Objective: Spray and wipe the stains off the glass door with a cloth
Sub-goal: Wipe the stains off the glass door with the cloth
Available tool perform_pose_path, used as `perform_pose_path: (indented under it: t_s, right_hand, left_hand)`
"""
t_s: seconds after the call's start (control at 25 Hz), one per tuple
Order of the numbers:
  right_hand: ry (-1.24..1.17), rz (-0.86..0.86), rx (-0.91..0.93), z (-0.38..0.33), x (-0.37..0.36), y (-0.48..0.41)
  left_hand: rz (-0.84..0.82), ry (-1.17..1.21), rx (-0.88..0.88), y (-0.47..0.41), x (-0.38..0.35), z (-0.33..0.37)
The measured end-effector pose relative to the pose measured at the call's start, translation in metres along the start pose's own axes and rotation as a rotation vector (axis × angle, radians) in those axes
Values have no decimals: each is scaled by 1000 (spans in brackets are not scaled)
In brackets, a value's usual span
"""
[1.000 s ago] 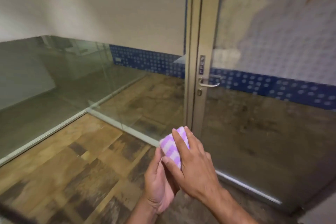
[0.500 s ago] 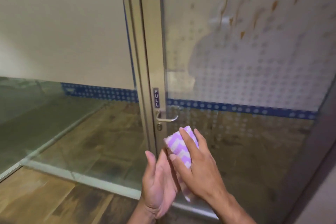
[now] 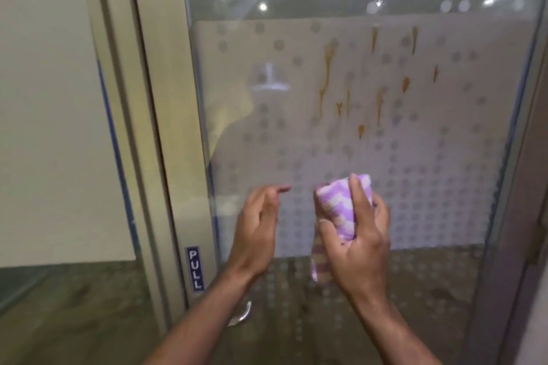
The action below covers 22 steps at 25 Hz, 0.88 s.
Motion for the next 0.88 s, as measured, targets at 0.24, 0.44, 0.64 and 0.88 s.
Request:
perform_pose_path:
  t_s: [0.24, 0.44, 0.64, 0.88]
  right_hand:
    - [223, 316, 119, 41, -12, -75]
    - [320, 352, 94, 91, -40, -103]
    - [618, 27, 349, 123, -92, -71]
    - [610, 139, 574, 137, -82, -87]
  left_hand:
    - [364, -760, -599, -133, -6, -1]
    - [426, -966, -604, -170, -21, -22]
    - [523, -1055, -654, -180, -23, -37]
    - [550, -1062, -662, -179, -25, -39]
Point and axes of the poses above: each hand's wrist, its own y-axis away from the middle knuckle, its own x-axis out of the back of the hand, z = x × y, the point moved 1 cm from there along -y, towards the middle knuckle, and after that the axes turned 4 degrees about x, right-handed, at the moved point
